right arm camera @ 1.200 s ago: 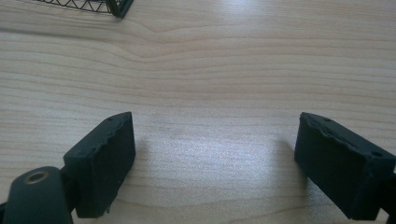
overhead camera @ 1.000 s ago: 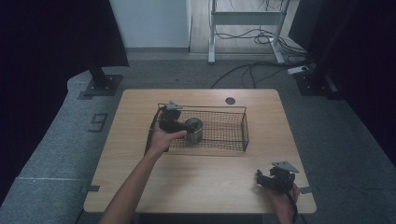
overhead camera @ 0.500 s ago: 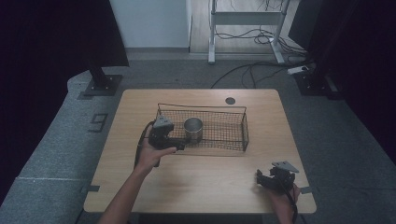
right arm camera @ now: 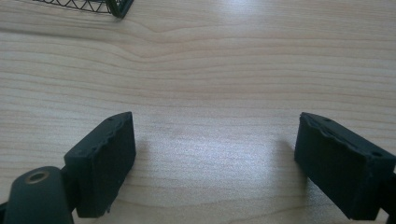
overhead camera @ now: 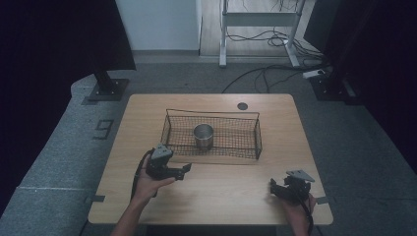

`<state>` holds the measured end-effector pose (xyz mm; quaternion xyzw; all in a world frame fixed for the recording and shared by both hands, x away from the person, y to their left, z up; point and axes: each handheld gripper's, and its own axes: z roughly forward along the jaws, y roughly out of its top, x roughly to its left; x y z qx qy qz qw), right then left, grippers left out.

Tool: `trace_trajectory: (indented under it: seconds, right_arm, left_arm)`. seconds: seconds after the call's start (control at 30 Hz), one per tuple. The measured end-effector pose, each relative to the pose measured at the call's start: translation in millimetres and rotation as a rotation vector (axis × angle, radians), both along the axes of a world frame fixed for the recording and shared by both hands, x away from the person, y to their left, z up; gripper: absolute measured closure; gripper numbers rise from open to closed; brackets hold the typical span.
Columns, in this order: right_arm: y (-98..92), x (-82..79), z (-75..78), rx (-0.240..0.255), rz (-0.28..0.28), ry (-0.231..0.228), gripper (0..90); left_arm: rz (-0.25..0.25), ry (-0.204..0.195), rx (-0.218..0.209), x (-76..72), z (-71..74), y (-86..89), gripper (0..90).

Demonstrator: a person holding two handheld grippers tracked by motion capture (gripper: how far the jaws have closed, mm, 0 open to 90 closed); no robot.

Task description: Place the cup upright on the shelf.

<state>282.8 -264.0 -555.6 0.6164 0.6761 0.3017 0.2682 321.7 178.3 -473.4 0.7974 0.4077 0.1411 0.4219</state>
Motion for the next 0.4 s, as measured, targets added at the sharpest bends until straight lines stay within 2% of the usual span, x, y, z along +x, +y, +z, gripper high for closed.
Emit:
trace_trajectory:
  seconds: [0.23, 0.4]
  right_arm:
    - [0.1, 0.1, 0.0, 0.000, -0.003, 0.000, 12.4]
    - [0.3, 0.5, 0.0, 0.000, -0.006, -0.001, 12.5]
  left_arm:
    - [0.014, 0.013, 0.025, -5.2, -14.6, 6.4, 11.9]
    - [0.018, 0.018, 0.007, -6.5, -17.3, 9.0, 11.9]
